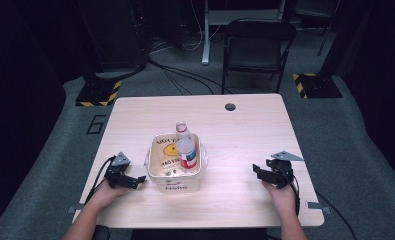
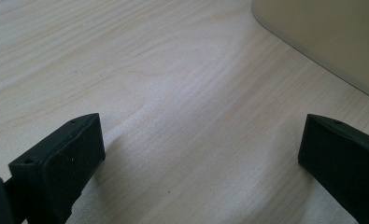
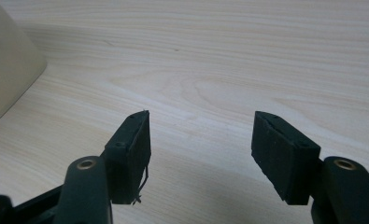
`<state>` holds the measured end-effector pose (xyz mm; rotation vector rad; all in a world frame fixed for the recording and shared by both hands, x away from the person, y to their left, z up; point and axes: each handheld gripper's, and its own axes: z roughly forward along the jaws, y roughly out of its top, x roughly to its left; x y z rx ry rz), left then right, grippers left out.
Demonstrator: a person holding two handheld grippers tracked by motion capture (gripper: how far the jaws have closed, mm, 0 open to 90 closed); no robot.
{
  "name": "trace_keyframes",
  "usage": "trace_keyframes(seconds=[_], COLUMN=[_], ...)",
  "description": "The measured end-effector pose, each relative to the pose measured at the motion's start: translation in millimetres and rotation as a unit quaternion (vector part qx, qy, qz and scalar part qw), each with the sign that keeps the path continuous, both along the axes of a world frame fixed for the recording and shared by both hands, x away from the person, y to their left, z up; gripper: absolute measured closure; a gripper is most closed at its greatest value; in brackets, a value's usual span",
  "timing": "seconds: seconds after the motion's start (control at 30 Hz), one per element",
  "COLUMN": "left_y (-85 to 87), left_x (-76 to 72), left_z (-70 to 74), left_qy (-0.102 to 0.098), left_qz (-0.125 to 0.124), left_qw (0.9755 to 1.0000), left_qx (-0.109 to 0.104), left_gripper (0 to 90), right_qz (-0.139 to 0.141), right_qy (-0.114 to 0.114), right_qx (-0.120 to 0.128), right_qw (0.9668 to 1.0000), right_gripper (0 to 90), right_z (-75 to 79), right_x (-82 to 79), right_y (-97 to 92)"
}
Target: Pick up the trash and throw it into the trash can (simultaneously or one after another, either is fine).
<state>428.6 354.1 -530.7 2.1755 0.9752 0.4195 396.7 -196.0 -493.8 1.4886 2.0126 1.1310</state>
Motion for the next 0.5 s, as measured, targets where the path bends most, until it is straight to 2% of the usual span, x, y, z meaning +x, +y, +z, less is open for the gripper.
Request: trace_keyframes(seconds=[0.07,0.33,0.5], left_y=[0.0,-0.4,-0.6], left_x=[0.0,-0.2,-0.3], left_z=[0.0,-0.5,-0.6], left_qy=[0.000,-0.001,0.001], left_qz=[0.000,0.002,0.002], left_qw=[1.0000,1.0000,1.0000], left_qx=[0.000,-0.003,-0.004], left_gripper=[0.2,0.2,0.2], right_qz=[-0.009,-0.022,-0.036], right_qy=[0.005,0.016,0.021], right_qx=[0.001,-0.044,-0.044], right_qw=[0.9999,0.9987,0.9981], right_gripper=[36.5,34.5,33.0], right_z=[-2.4,-9.5,-12.5], right_x=[1.1,8.3,10.0], right_y=[-1.0,0.3,-2.9])
